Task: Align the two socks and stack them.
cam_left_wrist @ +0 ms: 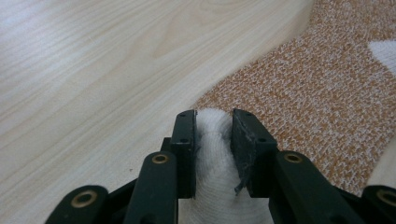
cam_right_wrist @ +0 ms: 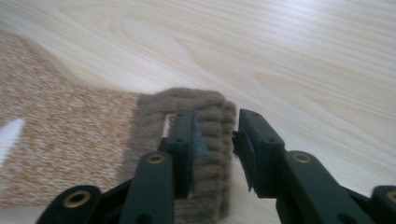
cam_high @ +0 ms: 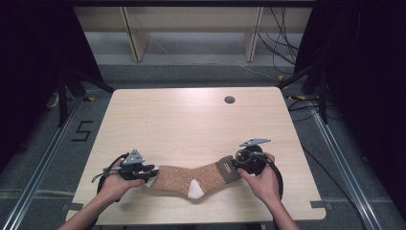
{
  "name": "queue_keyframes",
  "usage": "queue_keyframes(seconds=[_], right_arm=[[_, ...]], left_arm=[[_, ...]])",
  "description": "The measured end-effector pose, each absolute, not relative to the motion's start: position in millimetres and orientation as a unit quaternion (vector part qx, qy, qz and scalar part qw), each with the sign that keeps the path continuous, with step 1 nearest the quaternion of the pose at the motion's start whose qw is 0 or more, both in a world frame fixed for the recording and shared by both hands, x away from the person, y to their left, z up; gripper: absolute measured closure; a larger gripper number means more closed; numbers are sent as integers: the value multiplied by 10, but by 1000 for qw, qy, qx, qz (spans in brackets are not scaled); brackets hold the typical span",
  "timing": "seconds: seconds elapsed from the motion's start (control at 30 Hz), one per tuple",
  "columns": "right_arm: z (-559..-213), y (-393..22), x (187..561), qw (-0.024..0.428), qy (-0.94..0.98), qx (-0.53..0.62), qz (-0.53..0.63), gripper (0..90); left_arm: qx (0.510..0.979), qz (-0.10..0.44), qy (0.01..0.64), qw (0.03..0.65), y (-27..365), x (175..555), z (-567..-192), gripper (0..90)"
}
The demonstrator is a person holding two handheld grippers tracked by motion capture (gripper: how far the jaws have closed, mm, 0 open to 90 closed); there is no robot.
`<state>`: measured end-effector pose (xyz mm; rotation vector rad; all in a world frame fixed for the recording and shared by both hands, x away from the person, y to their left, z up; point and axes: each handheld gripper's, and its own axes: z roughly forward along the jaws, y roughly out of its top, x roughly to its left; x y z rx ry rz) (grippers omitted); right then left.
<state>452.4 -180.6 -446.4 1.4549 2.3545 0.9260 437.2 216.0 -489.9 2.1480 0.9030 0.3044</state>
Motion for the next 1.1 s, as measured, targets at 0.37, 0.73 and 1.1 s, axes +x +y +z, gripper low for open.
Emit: queue_keyframes(seconds=[0.37,0.73,1.1], right_arm=[[-4462,-1794,4570,99,813,491,297,858],[-4604,-1894,4666,78,809,506,287,790],[-4374,-1853,4527,136,801,489,318,689]], left_arm=[[838,115,355,399,2131,4331,-4765,829],[837,91,362,400,2106,4375,-4862,648],[788,42,436,433,2409,4329,-4904,493]])
